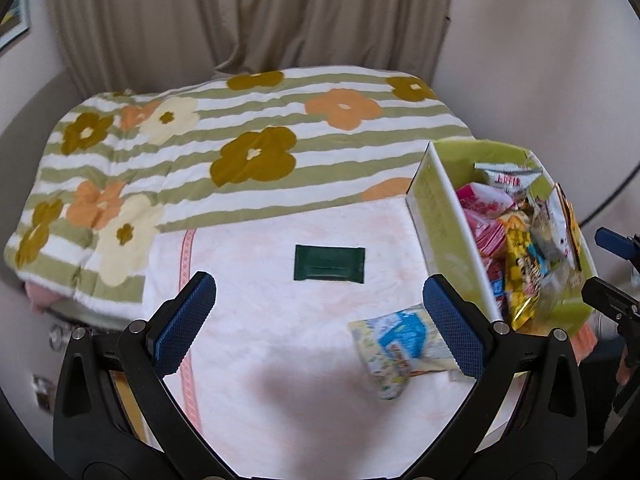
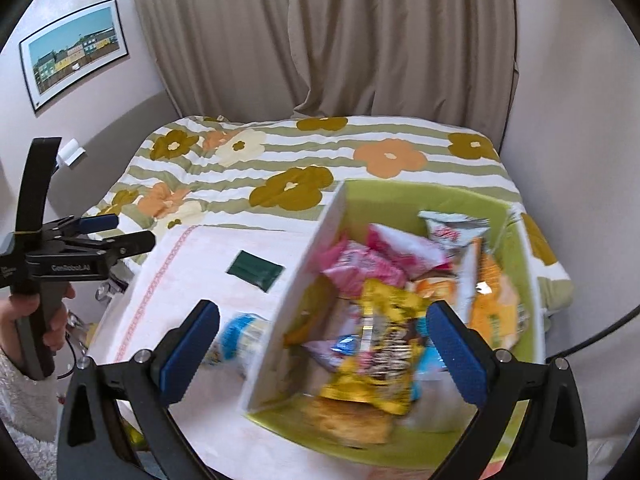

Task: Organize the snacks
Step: 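Move both tools toward the dark green packet and blue-white bag, then grasp the dark green packet with left tool while right tool grasps blue-white bag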

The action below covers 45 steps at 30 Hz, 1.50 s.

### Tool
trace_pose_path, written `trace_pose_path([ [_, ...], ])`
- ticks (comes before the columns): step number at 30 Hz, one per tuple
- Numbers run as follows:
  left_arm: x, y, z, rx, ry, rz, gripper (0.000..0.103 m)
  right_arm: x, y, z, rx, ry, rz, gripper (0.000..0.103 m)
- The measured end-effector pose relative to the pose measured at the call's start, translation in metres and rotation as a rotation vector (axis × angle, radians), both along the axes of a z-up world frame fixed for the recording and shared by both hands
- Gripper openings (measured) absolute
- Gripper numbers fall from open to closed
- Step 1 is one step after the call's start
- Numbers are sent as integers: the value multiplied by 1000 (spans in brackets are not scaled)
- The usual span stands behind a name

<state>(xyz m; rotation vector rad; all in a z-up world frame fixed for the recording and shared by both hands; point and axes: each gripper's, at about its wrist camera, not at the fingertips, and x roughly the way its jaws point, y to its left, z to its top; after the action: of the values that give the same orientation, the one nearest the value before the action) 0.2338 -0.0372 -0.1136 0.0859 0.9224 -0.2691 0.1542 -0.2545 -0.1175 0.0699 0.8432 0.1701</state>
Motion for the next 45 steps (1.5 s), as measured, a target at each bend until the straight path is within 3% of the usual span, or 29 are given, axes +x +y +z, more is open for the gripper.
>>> trace_pose_path([
  [4,20,18,-11,1,24,-112,103,1,29,-6,43,20,-104,103],
  [10,56,29,-36,69,40,-317,103,-2,74,-22,56,55,-242,103],
  [13,76,24,-50,140,16,-427,103,-8,93,-31,43,79,-274,103],
  [18,106,-1,-82,222,16,-630,103,-20,113,-55,68,95,-381,103],
  [24,121,-50,-143,358,65,-878,101,-30,121,-95,138,129,-518,103],
  [28,124,-64,-168,382,104,-961,95,-36,121,-124,241,167,-602,103],
  [33,123,-72,-190,395,128,-1019,82,-33,126,-141,256,178,-642,103],
  [37,129,-75,-192,336,151,-1026,74,-30,131,-148,244,165,-663,103],
  [41,126,-71,-190,298,187,-1038,54,-28,134,-154,231,145,-700,103],
  [45,113,-64,-189,305,185,-1053,52,-22,134,-159,235,116,-759,103],
])
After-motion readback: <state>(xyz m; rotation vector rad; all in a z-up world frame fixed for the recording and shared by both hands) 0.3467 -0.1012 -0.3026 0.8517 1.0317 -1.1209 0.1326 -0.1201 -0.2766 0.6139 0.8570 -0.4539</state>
